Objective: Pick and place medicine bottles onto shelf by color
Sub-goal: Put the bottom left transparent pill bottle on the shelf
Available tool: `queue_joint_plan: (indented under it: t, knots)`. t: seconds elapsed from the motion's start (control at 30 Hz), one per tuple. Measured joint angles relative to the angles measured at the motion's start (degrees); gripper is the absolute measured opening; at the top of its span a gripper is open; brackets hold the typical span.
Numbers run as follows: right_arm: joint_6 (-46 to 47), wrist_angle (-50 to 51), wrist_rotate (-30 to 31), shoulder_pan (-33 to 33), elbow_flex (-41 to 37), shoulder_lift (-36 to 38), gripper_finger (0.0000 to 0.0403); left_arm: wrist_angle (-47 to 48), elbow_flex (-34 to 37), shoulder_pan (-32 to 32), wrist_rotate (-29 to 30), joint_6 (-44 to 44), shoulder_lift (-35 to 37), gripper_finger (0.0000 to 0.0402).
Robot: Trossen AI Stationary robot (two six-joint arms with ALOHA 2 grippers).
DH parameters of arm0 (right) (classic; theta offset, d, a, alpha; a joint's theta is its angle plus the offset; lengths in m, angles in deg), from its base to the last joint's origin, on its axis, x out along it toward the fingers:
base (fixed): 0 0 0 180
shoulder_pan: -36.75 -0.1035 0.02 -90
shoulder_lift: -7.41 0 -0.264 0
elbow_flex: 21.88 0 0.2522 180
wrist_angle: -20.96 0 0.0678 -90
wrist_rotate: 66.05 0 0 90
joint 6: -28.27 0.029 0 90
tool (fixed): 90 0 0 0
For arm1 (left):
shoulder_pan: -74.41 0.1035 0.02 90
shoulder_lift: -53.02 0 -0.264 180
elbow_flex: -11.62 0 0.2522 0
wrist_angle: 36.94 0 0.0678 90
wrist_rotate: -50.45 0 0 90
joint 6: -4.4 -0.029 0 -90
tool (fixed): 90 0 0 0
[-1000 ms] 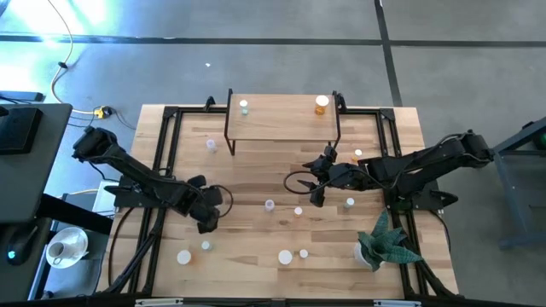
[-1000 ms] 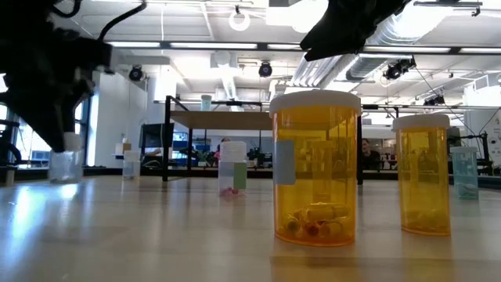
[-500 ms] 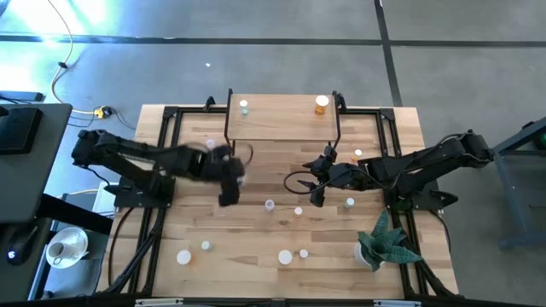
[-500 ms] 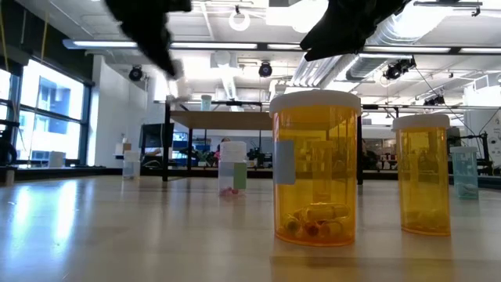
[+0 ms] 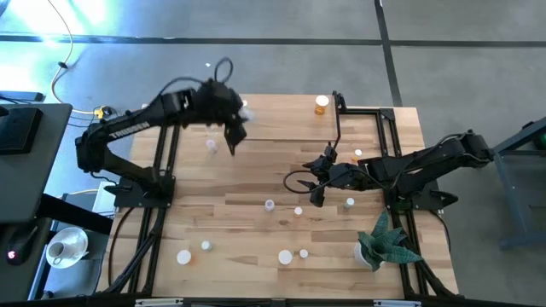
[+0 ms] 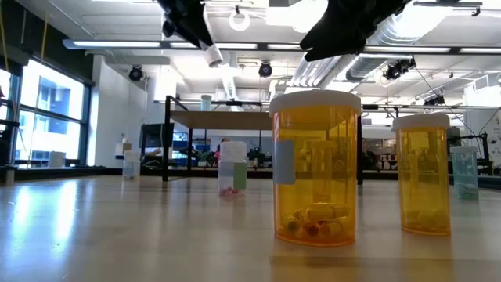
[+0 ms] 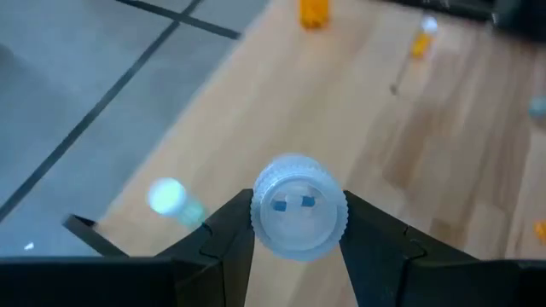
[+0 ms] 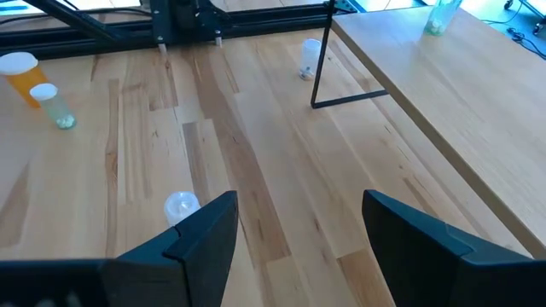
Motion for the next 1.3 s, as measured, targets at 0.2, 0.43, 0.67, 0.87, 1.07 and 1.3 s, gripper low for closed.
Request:
queue_joint_plan:
  t: [0.2, 0.43, 0.67, 0.87, 1.07, 1.3]
  knots:
    - [-0.1, 0.0, 0.1, 0.0, 0.0, 0.0, 0.0243, 4.4, -8.8, 6.2, -2.7, 1.5, -6.8, 0.0141]
    - [-0.1, 0.6, 0.1, 0.0, 0.0, 0.0, 0.0243, 11.1, -19.9, 8.7, -4.1, 1.6, -16.7, 0.0142]
    - [0.0, 1.3, 0.1, 0.0, 0.0, 0.0, 0.0243, 15.0, -26.0, 9.1, -6.0, 2.6, -24.7, 0.0142]
    - [0.0, 1.3, 0.1, 0.0, 0.0, 0.0, 0.0243, 15.5, -28.3, 9.1, -7.7, 2.1, -30.1, 0.0142]
    - [0.5, 1.5, 0.1, 0.0, 0.0, 0.0, 0.0243, 15.5, -28.7, 9.2, -7.5, 1.5, -33.2, 0.0142]
    - [1.5, 2.2, -0.1, 0.0, 0.0, 0.0, 0.0243, 15.2, -28.8, 10.3, -6.4, 1.0, -35.3, 0.0142]
